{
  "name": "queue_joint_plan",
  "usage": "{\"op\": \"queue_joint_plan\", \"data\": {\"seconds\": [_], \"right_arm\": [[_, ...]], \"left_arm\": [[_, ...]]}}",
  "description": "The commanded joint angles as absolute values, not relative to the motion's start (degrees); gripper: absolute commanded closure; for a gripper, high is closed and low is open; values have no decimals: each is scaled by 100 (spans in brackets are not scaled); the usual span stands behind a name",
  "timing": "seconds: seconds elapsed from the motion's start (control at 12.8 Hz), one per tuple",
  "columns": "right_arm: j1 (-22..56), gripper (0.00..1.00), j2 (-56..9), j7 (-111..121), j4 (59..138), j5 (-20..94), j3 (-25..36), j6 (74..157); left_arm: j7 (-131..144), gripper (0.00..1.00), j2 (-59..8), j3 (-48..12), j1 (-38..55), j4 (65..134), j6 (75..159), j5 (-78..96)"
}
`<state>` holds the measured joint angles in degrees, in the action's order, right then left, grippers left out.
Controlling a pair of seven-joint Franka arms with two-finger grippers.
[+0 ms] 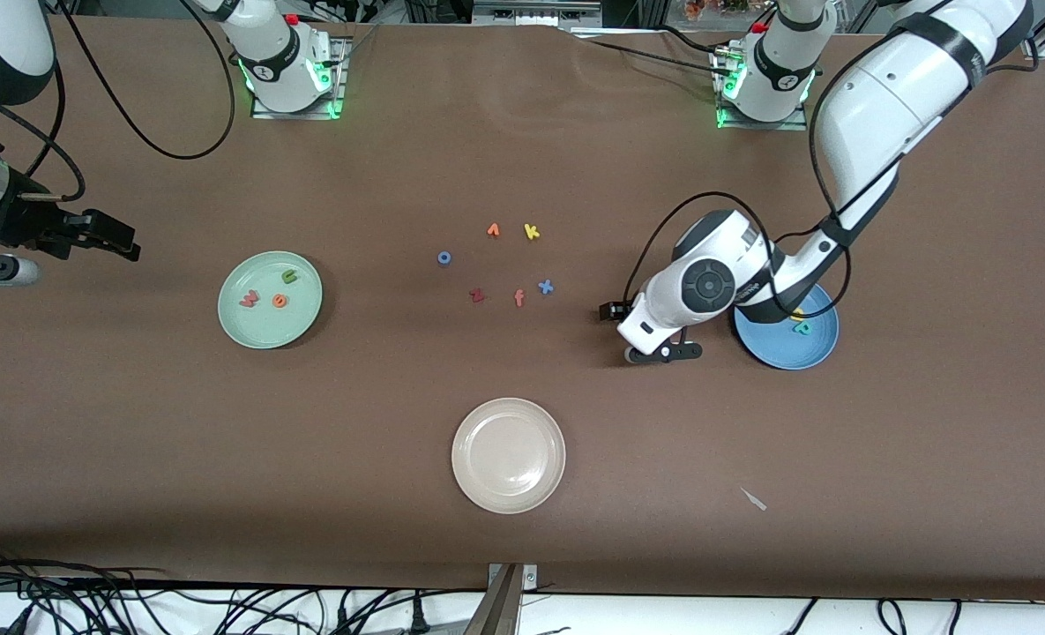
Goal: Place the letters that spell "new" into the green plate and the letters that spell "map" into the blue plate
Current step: 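Move the left gripper back and grasp the blue letter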
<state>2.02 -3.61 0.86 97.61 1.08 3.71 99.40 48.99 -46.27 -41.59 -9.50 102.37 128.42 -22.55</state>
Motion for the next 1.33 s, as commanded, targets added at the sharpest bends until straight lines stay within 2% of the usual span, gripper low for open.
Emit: {"op": "queue_joint_plan", "data": {"seconds": [0.0,0.31,0.63,0.78,1.18,1.25], "right_arm": [[202,0,-299,228,9817,149,387,9905],[202,0,-299,229,9817,149,387,9905],[202,0,-299,229,9817,149,387,9905],[202,0,-290,229,9817,149,387,9897],[202,0,-281,342,9817,149,396,9896],[193,0,-281,360,9809,149,404,9896]], "left_arm": [[5561,2,-4711,-3991,-739,10116,12937,-2391],[6521,2,-4711,-3920,-677,10177,13043,-2347],[6872,10,-4729,-3911,-659,10239,13201,-2347],[6908,19,-4737,-3911,-589,10265,13210,-2347],[6899,52,-4772,-3911,-606,10274,13210,-2347],[6899,55,-4772,-3911,-606,10274,13210,-2338]]}}
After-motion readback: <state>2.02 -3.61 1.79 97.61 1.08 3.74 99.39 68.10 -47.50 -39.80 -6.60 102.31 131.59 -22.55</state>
